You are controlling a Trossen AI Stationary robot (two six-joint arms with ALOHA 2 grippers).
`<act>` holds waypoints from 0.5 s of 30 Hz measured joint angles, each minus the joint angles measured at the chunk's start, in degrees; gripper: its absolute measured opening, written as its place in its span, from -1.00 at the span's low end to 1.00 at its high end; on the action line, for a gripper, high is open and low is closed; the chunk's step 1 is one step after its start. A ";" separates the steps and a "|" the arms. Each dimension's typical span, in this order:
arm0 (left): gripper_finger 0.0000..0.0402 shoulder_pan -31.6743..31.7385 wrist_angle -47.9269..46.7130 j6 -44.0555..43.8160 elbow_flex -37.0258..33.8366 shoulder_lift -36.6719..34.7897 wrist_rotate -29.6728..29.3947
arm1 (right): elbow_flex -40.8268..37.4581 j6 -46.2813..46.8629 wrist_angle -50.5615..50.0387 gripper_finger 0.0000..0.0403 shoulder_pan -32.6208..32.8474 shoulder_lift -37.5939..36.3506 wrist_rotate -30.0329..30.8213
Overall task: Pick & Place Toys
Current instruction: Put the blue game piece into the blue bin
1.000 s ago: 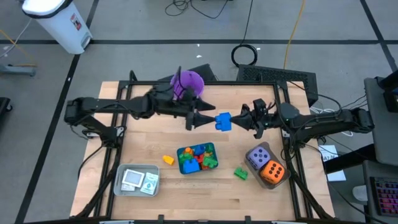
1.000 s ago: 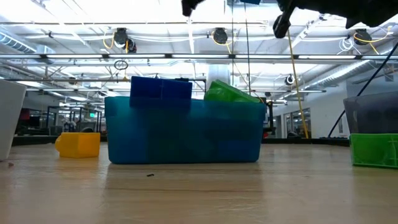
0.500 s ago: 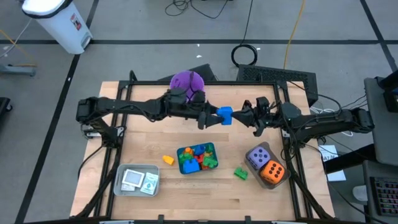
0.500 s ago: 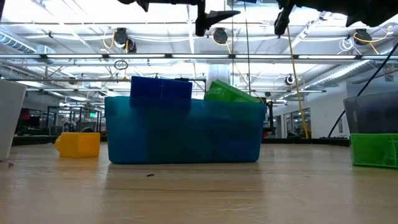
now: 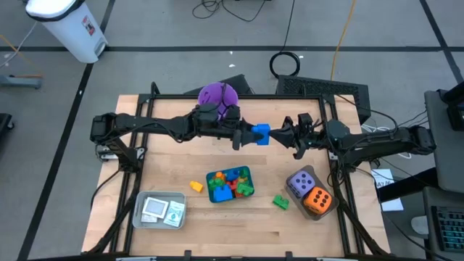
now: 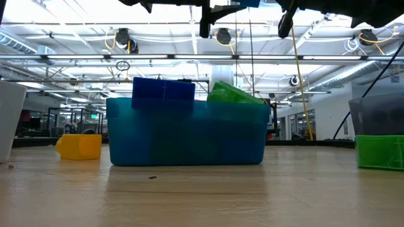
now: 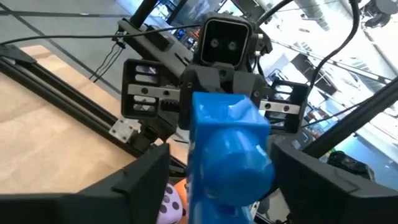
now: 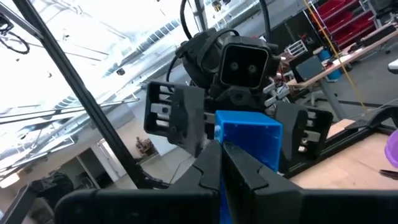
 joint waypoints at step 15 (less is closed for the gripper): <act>-0.28 1.10 0.47 2.49 0.04 -0.06 3.07 | 0.00 1.10 8.59 -0.72 -0.51 3.39 -0.15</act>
